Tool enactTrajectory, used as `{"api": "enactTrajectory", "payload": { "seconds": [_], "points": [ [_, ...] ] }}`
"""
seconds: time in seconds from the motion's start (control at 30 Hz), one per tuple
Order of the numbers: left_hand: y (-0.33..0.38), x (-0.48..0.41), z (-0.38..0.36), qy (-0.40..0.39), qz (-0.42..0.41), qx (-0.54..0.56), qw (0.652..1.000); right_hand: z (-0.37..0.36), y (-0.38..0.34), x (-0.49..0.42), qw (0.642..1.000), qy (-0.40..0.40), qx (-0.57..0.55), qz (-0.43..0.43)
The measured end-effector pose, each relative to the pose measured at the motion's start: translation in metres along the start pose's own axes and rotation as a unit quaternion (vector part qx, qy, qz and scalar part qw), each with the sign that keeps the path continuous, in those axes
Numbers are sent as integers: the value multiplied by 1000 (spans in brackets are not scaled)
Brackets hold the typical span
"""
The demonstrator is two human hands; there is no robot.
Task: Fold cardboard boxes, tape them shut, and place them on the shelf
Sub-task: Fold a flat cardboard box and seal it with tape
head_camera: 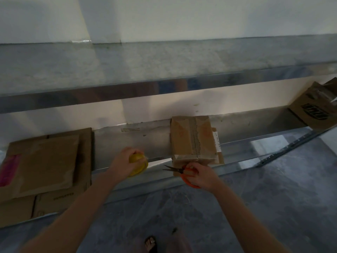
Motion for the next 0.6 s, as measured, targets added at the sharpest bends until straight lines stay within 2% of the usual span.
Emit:
{"api": "enactTrajectory", "payload": {
  "seconds": [0.1,0.23,0.6],
  "points": [
    [-8,-2,9,37,2,10,999,5,1,-4,999,-6,38,24],
    [-11,-10,27,99,-42,-64,992,15,-2,-7,992,-13,105,63],
    [-34,-28,18,118,-59,-190,973,35,-1,-33,984,4,136,111]
  ]
}}
Point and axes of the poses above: each hand's wrist, its own x-axis away from the middle knuckle, its own z-axis out of the back of the hand, y = z × x, the point moved 8 cm from there along -x, towards the middle knuckle, and after that the axes turned 6 degrees about -x, right-handed, at the moved point
